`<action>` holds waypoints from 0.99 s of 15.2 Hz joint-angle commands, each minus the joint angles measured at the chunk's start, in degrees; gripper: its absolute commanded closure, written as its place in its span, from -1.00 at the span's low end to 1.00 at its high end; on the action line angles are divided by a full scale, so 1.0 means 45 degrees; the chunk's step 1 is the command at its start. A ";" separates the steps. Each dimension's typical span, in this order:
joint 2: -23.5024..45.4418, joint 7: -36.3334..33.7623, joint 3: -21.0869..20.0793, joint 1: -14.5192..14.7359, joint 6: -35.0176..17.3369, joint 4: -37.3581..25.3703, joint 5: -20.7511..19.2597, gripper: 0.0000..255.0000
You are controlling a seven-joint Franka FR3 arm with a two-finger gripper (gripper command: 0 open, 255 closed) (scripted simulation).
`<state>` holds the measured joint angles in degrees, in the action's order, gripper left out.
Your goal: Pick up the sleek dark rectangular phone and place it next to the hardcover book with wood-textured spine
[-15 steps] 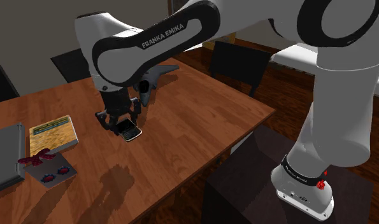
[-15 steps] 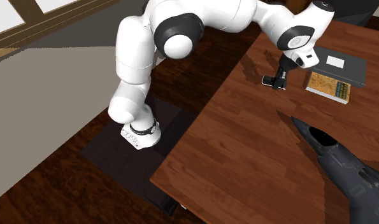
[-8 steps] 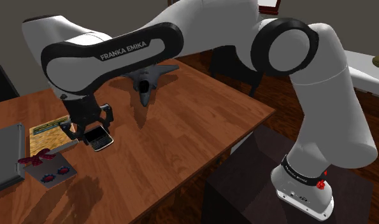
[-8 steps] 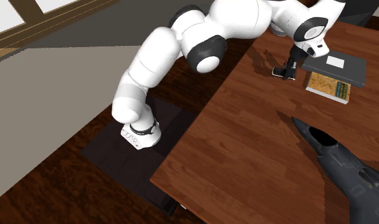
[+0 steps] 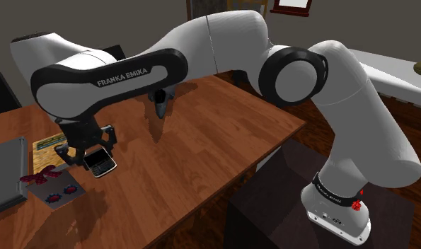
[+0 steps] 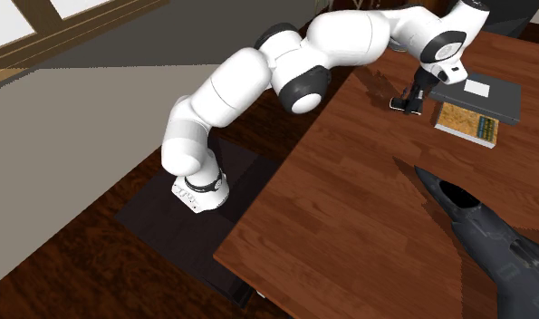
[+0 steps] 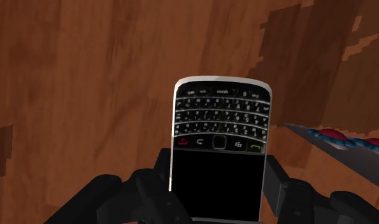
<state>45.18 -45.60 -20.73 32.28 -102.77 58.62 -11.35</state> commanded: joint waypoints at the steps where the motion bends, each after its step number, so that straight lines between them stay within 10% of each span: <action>1: -0.0035 -0.0027 0.0002 -0.0060 -0.0397 0.0437 -0.0009 1.00; 15: 0.0218 -0.0081 0.0069 -0.0162 -0.1612 0.1425 -0.0102 1.00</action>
<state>46.16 -45.96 -20.42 31.55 -110.01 65.03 -11.81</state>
